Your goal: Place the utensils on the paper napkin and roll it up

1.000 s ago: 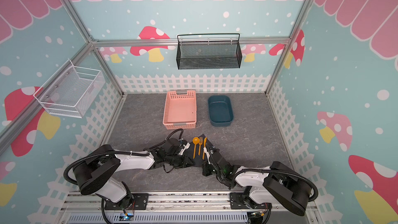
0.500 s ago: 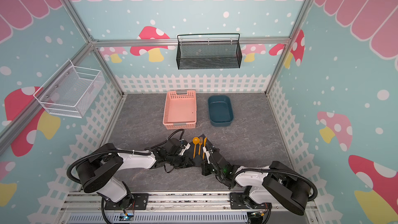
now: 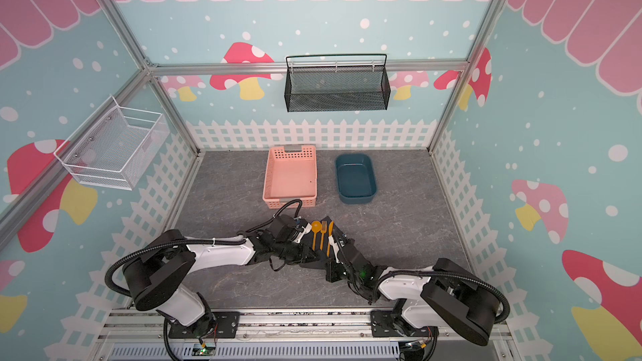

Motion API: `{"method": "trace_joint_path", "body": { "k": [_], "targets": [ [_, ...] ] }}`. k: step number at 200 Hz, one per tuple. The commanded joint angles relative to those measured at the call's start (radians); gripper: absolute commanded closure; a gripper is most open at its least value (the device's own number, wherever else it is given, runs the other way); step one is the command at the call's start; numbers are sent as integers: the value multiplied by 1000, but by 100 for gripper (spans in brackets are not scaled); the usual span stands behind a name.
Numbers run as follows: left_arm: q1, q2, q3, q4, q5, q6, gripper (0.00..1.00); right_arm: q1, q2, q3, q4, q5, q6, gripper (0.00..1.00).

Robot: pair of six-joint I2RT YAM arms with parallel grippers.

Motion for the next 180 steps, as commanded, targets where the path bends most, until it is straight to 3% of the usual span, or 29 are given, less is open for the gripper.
{"method": "trace_joint_path", "body": {
  "k": [1, 180],
  "targets": [
    [5, 3, 30, -41, -28, 27, 95, -6, 12, 9, 16, -4, 14, 100],
    [-3, 143, 119, -107, -86, 36, 100, -9, -13, 11, -3, -8, 17, 100]
  ]
}}
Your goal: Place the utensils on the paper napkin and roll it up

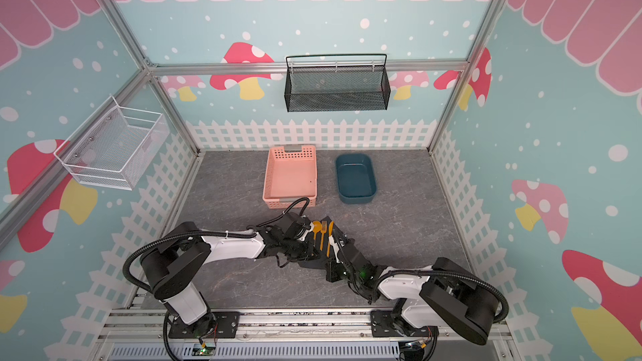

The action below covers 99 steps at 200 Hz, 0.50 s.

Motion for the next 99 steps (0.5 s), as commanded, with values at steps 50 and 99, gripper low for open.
{"method": "trace_joint_path", "body": {
  "k": [50, 99],
  "targets": [
    [-3, 25, 27, -20, -22, 13, 100, -31, -127, 77, -165, 1, -24, 93],
    [-3, 11, 33, -29, -24, 11, 100, -166, -301, 114, -350, -35, -47, 93]
  ]
}}
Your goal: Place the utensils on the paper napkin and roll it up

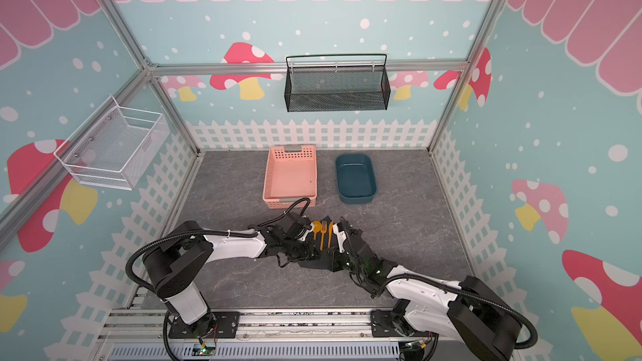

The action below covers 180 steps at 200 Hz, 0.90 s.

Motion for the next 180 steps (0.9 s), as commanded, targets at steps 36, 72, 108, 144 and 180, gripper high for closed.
{"method": "trace_joint_path", "body": {
  "k": [36, 72, 108, 144, 180],
  "targets": [
    [-3, 8, 24, -21, -18, 9, 100, -200, -87, 79, -365, -43, -35, 92],
    [-3, 11, 25, -22, -16, 10, 100, -320, -53, 71, -473, -86, -45, 74],
    [-2, 11, 25, -22, -17, 8, 100, -359, 10, 46, -458, -125, -38, 53],
    [-3, 11, 25, -23, -15, 8, 100, -376, 89, 30, -409, -161, -37, 47],
    [-3, 10, 25, -24, -15, 8, 100, -387, 146, 5, -320, -237, -35, 47]
  ]
}}
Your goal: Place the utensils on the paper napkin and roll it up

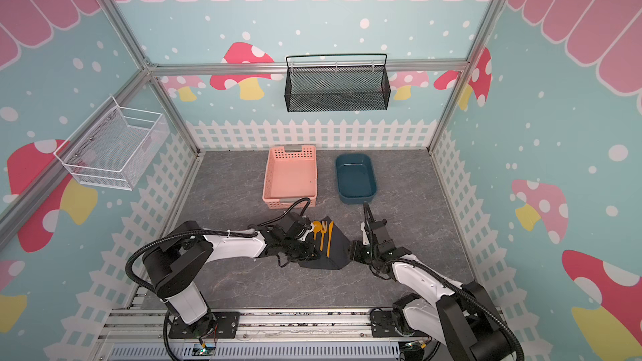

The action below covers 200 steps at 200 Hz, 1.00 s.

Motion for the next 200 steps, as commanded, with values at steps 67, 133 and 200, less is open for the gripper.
{"method": "trace_joint_path", "body": {
  "k": [67, 133, 200],
  "targets": [
    [-3, 2, 24, -20, -17, 8, 100, -11, 62, -106, 247, -307, 110, 54],
    [-3, -4, 21, -24, -21, 8, 100, -11, -18, -130, 183, -260, 156, 53],
    [-3, -9, 24, -25, -19, 7, 100, -22, -79, -73, 98, -137, 98, 57]
  ]
}}
